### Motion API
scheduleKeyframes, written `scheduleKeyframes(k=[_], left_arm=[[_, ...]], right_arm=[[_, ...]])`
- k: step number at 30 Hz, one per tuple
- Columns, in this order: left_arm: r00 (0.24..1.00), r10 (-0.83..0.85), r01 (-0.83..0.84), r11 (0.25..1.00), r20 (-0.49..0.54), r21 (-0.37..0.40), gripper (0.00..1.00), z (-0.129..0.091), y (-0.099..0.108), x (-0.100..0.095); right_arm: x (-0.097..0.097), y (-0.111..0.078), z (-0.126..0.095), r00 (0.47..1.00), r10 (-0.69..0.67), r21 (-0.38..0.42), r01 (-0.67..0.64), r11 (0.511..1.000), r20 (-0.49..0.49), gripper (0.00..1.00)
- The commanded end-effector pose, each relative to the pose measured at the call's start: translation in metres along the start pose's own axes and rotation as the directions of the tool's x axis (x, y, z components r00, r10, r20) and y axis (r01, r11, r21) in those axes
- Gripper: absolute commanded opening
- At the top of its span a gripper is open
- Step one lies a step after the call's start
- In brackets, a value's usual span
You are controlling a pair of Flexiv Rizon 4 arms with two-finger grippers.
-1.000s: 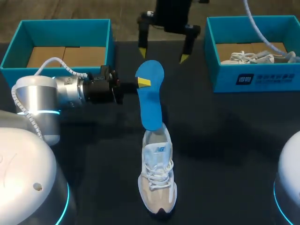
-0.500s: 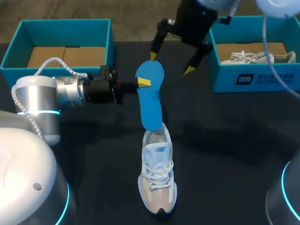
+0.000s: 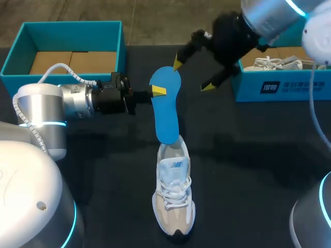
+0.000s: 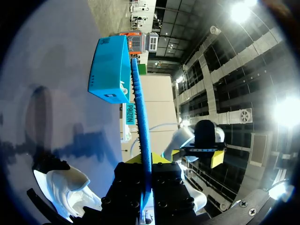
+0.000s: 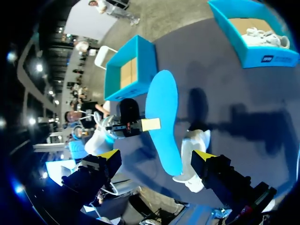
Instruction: Take the shoe out of the shoebox, open the shoe tongue, remove and reinsert the insole, then place the shoe into the shoebox
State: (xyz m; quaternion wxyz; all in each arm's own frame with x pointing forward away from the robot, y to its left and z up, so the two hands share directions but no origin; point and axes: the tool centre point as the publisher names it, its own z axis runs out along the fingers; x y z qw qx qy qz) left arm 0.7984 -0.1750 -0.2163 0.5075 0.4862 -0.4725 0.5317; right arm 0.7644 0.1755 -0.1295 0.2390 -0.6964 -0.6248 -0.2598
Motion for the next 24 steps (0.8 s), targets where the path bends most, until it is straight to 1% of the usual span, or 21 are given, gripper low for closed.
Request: scheduleKeyframes(k=[1, 4, 6, 9, 14, 19, 24], left_arm=[[1.0, -0.001, 0.001, 1.0, 0.003, -0.002, 0.0, -0.001, 0.0, 0.0], [1.0, -0.001, 0.001, 1.0, 0.003, -0.002, 0.0, -0.001, 0.0, 0.0], [1.0, -0.001, 0.001, 1.0, 0.003, -0.002, 0.0, -0.001, 0.0, 0.0], [1.0, -0.001, 0.001, 1.0, 0.003, -0.002, 0.0, -0.001, 0.0, 0.0], [1.0, -0.001, 0.001, 1.0, 0.003, -0.002, 0.0, -0.001, 0.0, 0.0], [1.0, -0.001, 0.001, 1.0, 0.003, -0.002, 0.0, -0.001, 0.0, 0.0], [1.0, -0.001, 0.001, 1.0, 0.003, -0.002, 0.0, -0.001, 0.0, 0.0]], right_arm=[[-0.005, -0.003, 0.008, 0.814, -0.019, -0.013, 0.013, 1.0, -0.581, 1.0], [-0.005, -0.002, 0.009, 0.792, -0.041, -0.024, 0.033, 0.999, -0.609, 1.0], [-0.009, -0.001, 0.008, 0.763, -0.068, -0.036, 0.059, 0.998, -0.642, 1.0], [-0.014, -0.001, 0.007, 0.737, -0.079, -0.035, 0.075, 0.997, -0.671, 1.0], [-0.015, 0.0, 0.004, 0.748, -0.096, -0.025, 0.105, 0.994, -0.657, 1.0], [-0.012, 0.0, 0.0, 0.747, -0.111, -0.018, 0.131, 0.991, -0.656, 1.0], [-0.01, 0.0, -0.002, 0.769, -0.107, 0.006, 0.142, 0.99, -0.63, 1.0]])
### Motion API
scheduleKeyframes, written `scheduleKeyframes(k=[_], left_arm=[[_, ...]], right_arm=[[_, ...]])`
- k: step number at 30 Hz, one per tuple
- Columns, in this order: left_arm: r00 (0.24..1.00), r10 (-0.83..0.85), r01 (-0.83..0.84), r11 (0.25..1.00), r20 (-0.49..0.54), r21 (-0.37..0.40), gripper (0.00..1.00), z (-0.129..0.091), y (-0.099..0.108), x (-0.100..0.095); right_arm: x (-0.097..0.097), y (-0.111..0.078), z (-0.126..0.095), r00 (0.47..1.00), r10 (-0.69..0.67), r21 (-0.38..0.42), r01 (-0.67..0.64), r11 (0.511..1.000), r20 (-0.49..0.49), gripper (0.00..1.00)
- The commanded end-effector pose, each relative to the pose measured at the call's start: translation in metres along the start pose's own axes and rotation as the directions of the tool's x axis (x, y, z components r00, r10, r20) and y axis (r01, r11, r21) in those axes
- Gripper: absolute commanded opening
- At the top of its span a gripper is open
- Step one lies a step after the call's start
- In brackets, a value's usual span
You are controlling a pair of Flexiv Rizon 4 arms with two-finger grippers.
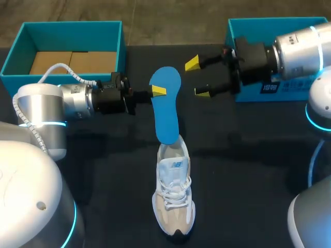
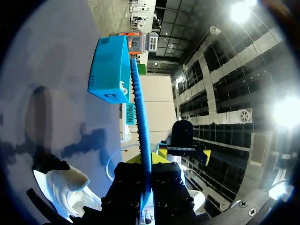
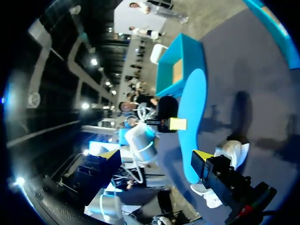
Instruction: Take the shoe out of the shoebox, open the shoe tongue, remove and reinsert the insole, then place the shoe into the shoebox
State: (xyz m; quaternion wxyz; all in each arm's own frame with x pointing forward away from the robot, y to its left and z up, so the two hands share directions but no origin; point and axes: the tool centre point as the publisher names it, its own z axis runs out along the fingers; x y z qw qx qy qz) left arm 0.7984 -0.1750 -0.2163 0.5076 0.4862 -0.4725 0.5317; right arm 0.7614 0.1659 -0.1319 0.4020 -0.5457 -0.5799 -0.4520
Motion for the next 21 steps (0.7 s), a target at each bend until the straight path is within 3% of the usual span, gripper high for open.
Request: scheduleKeyframes(k=[1, 16, 21], left_arm=[[1.0, -0.001, 0.001, 1.0, 0.003, -0.002, 0.0, -0.001, 0.0, 0.0], [1.0, -0.001, 0.001, 1.0, 0.003, -0.002, 0.0, -0.001, 0.0, 0.0], [0.986, 0.169, -0.168, 0.985, -0.009, 0.048, 0.0, -0.006, -0.008, 0.012]], right_arm=[[-0.003, 0.002, 0.002, 0.995, 0.001, 0.014, 0.0, 1.0, -0.097, 1.0], [0.001, 0.001, -0.001, 0.998, 0.0, 0.015, 0.001, 1.0, -0.062, 1.0], [0.001, 0.001, -0.001, 0.998, 0.0, 0.015, 0.001, 1.0, -0.062, 1.0]])
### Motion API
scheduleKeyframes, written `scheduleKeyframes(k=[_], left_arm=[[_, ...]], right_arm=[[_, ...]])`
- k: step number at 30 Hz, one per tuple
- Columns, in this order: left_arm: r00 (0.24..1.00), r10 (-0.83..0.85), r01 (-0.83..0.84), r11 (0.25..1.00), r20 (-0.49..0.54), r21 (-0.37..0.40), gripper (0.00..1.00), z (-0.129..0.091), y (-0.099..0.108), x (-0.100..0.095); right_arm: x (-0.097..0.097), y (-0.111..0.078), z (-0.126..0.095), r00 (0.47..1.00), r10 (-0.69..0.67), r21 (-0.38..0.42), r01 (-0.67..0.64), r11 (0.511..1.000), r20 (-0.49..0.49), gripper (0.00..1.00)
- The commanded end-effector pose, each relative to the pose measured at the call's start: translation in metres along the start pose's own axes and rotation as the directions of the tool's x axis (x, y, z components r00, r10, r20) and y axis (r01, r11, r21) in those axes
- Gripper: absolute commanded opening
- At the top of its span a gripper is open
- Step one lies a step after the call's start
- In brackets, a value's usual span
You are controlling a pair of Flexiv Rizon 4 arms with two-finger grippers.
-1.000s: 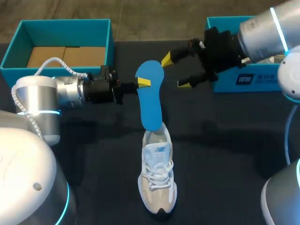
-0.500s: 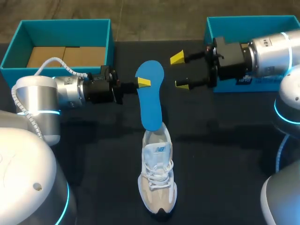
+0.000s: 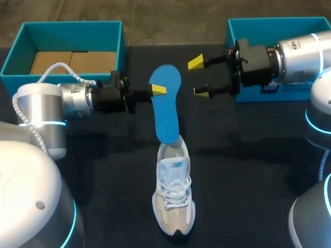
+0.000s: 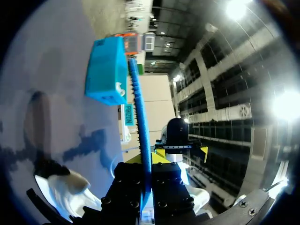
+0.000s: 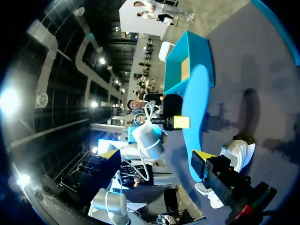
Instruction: Take the shoe out of the shoebox, open the shoe tongue, remove and reinsert the insole, then place the shoe into the shoebox
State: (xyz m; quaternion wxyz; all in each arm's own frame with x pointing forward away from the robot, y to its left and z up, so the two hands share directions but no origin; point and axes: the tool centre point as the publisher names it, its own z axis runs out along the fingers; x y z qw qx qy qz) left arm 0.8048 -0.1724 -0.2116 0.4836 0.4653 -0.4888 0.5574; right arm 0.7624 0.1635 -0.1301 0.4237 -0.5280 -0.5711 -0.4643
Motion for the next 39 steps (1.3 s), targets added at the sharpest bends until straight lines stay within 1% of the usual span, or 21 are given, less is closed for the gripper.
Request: scheduleKeyframes(k=[1, 2, 4, 6, 9, 10, 12, 13, 15, 16, 17, 18, 20, 21, 22, 23, 25, 29, 31, 33, 39], left_arm=[[0.993, 0.115, -0.114, 0.992, -0.015, 0.045, 0.0, -0.005, -0.005, 0.01], [0.988, 0.152, -0.15, 0.988, -0.034, 0.045, 0.0, -0.008, -0.007, 0.014], [0.965, 0.258, -0.254, 0.964, -0.045, 0.078, 0.0, -0.009, -0.009, 0.021], [0.922, 0.386, -0.379, 0.917, -0.037, 0.127, 0.0, -0.01, -0.009, 0.027], [0.84, 0.541, -0.532, 0.832, -0.024, 0.158, 0.0, -0.009, -0.004, 0.037], [0.793, 0.609, -0.598, 0.783, -0.012, 0.171, 0.0, -0.01, -0.003, 0.041], [0.73, 0.683, -0.673, 0.719, 0.002, 0.176, 0.0, -0.011, -0.002, 0.05], [0.671, 0.742, -0.73, 0.657, 0.014, 0.188, 0.0, -0.011, -0.001, 0.054], [0.592, 0.805, -0.796, 0.579, 0.029, 0.179, 0.0, -0.012, 0.002, 0.059], [0.515, 0.856, -0.847, 0.499, 0.053, 0.182, 0.0, -0.011, 0.004, 0.06], [0.486, 0.872, -0.866, 0.472, 0.056, 0.166, 0.0, -0.01, 0.005, 0.06], [0.408, 0.91, -0.905, 0.393, 0.074, 0.164, 0.0, -0.01, 0.006, 0.059], [0.36, 0.931, -0.928, 0.351, 0.055, 0.125, 0.0, -0.012, 0.007, 0.059], [0.291, 0.955, -0.952, 0.282, 0.062, 0.119, 0.0, -0.013, 0.008, 0.06], [0.244, 0.968, -0.966, 0.239, 0.053, 0.095, 0.0, -0.014, 0.007, 0.059], [0.229, 0.973, -0.971, 0.226, 0.026, 0.071, 0.0, -0.017, 0.006, 0.059], [0.134, 0.991, -0.99, 0.134, 0.008, 0.041, 0.0, -0.021, 0.003, 0.059], [0.036, 0.999, -0.999, 0.037, -0.028, 0.018, 0.0, -0.025, -0.005, 0.058], [-0.027, 0.999, -0.999, -0.027, -0.02, 0.03, 0.0, -0.027, -0.013, 0.058], [-0.054, 0.998, -0.998, -0.054, 0.011, 0.024, 0.0, -0.029, -0.021, 0.057], [-0.054, 0.998, -0.998, -0.054, 0.011, 0.024, 0.0, -0.029, -0.021, 0.057]], right_arm=[[0.0, 0.0, 0.002, 1.0, 0.001, -0.001, -0.001, 1.0, 0.0, 1.0], [0.0, 0.0, 0.002, 1.0, 0.001, -0.001, -0.001, 1.0, 0.0, 1.0], [0.0, 0.0, 0.002, 1.0, 0.001, -0.001, -0.001, 1.0, 0.0, 1.0], [0.0, 0.0, 0.002, 1.0, 0.001, -0.001, -0.001, 1.0, 0.0, 1.0], [0.0, 0.0, 0.002, 1.0, 0.001, -0.001, -0.001, 1.0, 0.0, 1.0], [0.0, 0.0, 0.002, 1.0, 0.001, -0.001, -0.001, 1.0, 0.0, 1.0], [0.0, 0.0, 0.002, 1.0, 0.001, -0.001, -0.001, 1.0, 0.0, 1.0], [0.0, 0.0, 0.002, 1.0, 0.001, -0.001, -0.001, 1.0, 0.0, 1.0], [0.0, 0.0, 0.002, 1.0, 0.001, -0.001, -0.001, 1.0, 0.0, 1.0], [0.0, 0.0, 0.002, 1.0, 0.001, -0.001, -0.001, 1.0, 0.0, 1.0], [0.0, 0.0, 0.002, 1.0, 0.001, -0.001, -0.001, 1.0, 0.0, 1.0], [0.0, 0.0, 0.002, 1.0, 0.001, -0.001, -0.001, 1.0, 0.0, 1.0], [0.0, 0.0, 0.002, 1.0, 0.001, -0.001, -0.001, 1.0, 0.0, 1.0], [0.0, 0.0, 0.002, 1.0, 0.001, -0.001, -0.001, 1.0, 0.0, 1.0], [0.0, 0.0, 0.002, 1.0, 0.001, -0.001, -0.001, 1.0, 0.0, 1.0], [0.0, 0.0, 0.002, 1.0, 0.001, -0.001, -0.001, 1.0, 0.0, 1.0], [0.0, 0.0, 0.002, 1.0, 0.001, -0.001, -0.001, 1.0, 0.0, 1.0], [0.0, 0.0, 0.002, 1.0, 0.001, -0.001, -0.001, 1.0, 0.0, 1.0], [0.0, 0.0, 0.002, 1.0, 0.001, -0.001, -0.001, 1.0, 0.0, 1.0], [0.0, 0.0, 0.002, 1.0, 0.001, -0.001, -0.001, 1.0, 0.0, 1.0], [0.0, 0.0, 0.002, 1.0, 0.001, -0.001, -0.001, 1.0, 0.0, 1.0]])
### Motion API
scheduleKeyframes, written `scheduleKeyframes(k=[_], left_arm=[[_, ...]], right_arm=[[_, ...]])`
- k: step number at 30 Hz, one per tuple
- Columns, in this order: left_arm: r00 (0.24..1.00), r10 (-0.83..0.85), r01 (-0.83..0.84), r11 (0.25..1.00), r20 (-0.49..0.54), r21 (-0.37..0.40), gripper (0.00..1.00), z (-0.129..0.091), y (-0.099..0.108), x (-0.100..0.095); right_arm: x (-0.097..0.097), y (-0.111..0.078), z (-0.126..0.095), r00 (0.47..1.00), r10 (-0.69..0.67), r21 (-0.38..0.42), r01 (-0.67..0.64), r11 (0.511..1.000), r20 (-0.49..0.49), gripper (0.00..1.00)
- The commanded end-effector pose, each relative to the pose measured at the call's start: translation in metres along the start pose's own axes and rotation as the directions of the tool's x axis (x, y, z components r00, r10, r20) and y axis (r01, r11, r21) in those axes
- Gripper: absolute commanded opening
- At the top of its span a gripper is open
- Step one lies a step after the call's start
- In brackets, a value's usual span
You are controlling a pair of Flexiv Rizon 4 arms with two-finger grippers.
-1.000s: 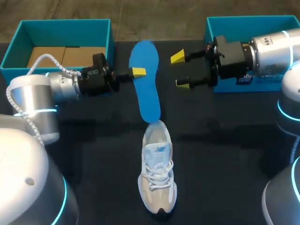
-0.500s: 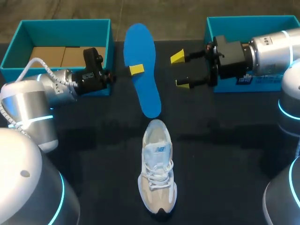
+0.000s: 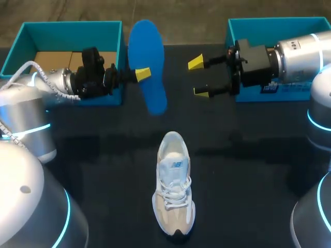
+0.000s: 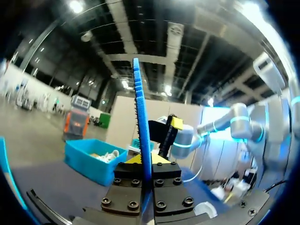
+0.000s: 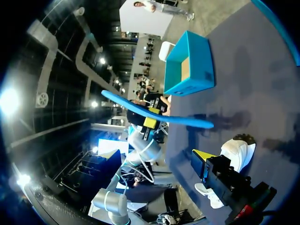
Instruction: Take the shoe out of the shoebox, open the shoe tongue, remove and reinsert the insole, then place the shoe into the shoebox
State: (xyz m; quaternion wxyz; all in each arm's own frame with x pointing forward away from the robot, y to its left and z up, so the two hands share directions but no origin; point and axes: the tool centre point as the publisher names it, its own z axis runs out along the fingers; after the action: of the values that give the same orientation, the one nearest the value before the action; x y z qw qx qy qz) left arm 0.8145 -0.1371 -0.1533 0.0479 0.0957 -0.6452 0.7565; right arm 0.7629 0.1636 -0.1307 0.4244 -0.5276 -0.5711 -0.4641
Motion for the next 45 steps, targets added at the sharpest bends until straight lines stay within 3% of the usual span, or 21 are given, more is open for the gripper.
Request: scheduleKeyframes(k=[1, 9, 18, 24, 29, 33, 38, 45], left_arm=[[0.937, 0.347, -0.348, 0.937, -0.035, -0.031, 0.0, 0.001, 0.001, -0.004], [0.937, 0.347, -0.348, 0.937, -0.035, -0.031, 0.0, 0.001, 0.001, -0.004], [0.742, 0.665, -0.666, 0.746, -0.086, 0.02, 0.0, -0.01, 0.001, 0.004], [0.564, 0.819, -0.819, 0.571, -0.106, 0.053, 0.0, -0.012, 0.002, 0.003], [0.435, 0.894, -0.888, 0.446, -0.111, 0.113, 0.0, -0.009, 0.003, -0.002], [0.337, 0.934, -0.93, 0.35, -0.115, 0.111, 0.0, -0.004, 0.005, -0.008], [0.214, 0.97, -0.954, 0.234, -0.117, 0.189, 0.0, 0.001, 0.004, -0.007], [0.214, 0.97, -0.954, 0.234, -0.117, 0.189, 0.0, 0.001, 0.004, -0.007]], right_arm=[[0.0, 0.0, 0.002, 1.0, 0.0, -0.002, 0.0, 1.0, 0.001, 1.0], [0.0, 0.0, 0.002, 1.0, 0.0, -0.002, 0.0, 1.0, 0.001, 1.0], [0.0, 0.0, 0.002, 1.0, 0.0, -0.002, 0.0, 1.0, 0.001, 1.0], [0.0, 0.0, 0.002, 1.0, 0.0, -0.002, 0.0, 1.0, 0.001, 1.0], [0.0, 0.0, 0.002, 1.0, 0.0, -0.002, 0.0, 1.0, 0.001, 1.0], [0.0, 0.0, 0.002, 1.0, 0.0, -0.002, 0.0, 1.0, 0.001, 1.0], [0.0, 0.0, 0.002, 1.0, 0.0, -0.002, 0.0, 1.0, 0.001, 1.0], [0.0, 0.0, 0.002, 1.0, 0.0, -0.002, 0.0, 1.0, 0.001, 1.0]])
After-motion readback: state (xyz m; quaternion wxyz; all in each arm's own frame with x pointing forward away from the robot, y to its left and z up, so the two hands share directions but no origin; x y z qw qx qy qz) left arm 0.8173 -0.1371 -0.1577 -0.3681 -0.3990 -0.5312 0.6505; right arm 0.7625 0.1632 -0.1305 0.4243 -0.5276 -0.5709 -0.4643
